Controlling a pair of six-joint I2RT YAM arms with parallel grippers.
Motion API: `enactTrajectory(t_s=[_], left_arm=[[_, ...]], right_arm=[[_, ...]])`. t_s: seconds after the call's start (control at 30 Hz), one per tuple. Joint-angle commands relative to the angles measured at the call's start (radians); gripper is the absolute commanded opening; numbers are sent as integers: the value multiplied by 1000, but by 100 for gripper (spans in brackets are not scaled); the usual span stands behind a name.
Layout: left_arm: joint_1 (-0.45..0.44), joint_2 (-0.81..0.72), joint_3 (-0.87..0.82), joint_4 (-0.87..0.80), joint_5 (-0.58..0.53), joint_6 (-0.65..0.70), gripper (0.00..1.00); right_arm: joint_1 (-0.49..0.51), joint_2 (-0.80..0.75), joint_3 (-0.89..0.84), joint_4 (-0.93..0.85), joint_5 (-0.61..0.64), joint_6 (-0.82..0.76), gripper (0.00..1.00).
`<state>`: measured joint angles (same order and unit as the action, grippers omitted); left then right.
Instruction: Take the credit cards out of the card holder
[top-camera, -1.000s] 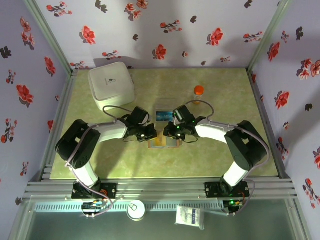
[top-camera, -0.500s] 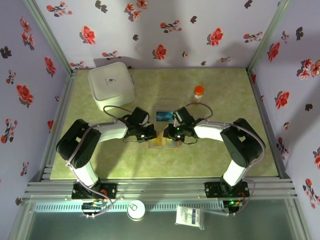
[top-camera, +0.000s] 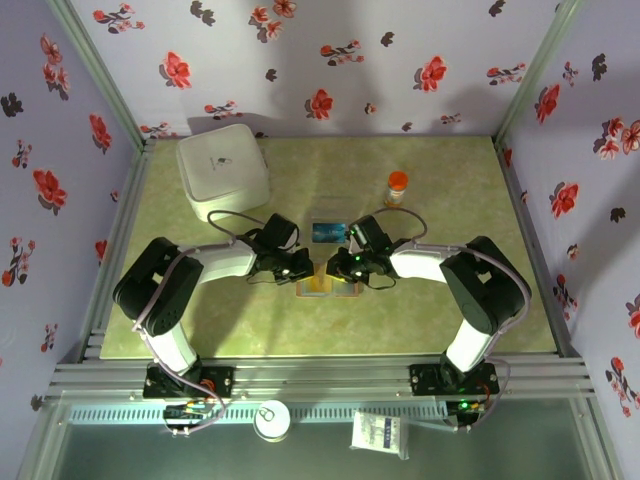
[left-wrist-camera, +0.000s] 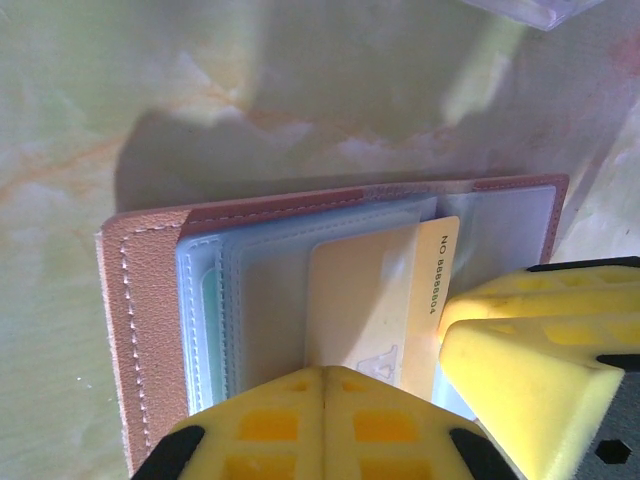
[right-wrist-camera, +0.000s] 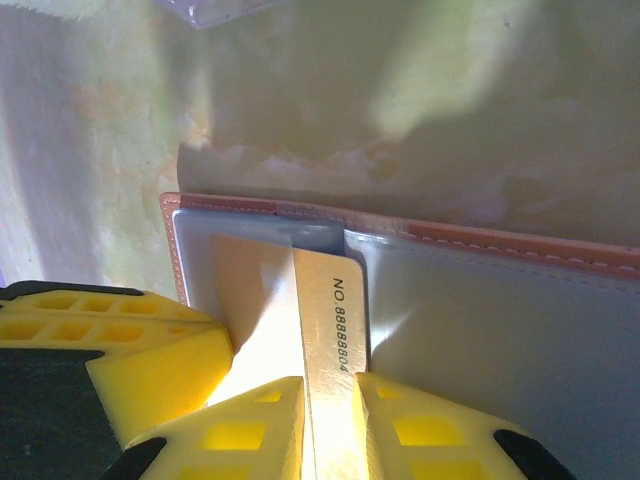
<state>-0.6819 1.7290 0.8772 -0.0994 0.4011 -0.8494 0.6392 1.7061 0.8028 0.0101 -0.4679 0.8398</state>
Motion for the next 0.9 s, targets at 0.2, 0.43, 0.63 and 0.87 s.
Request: enactTrajectory(t_s=[0.2,0.43,0.63,0.87], left_arm=[[-5,30,17,-47,-21,29,0],[-5,26,19,-57,-22,31,0],[-5,22,19,-57,-24,27,0],[-5,13,16,-54,-25,24,0]], right_arm=[[-7,-14,6,-69,18,-26,22],[-7,-37,21,-91,26,-39,22],[-8,-36,13,-96,29,-45,22],[-7,-4,9,-62,-17,-37,22]])
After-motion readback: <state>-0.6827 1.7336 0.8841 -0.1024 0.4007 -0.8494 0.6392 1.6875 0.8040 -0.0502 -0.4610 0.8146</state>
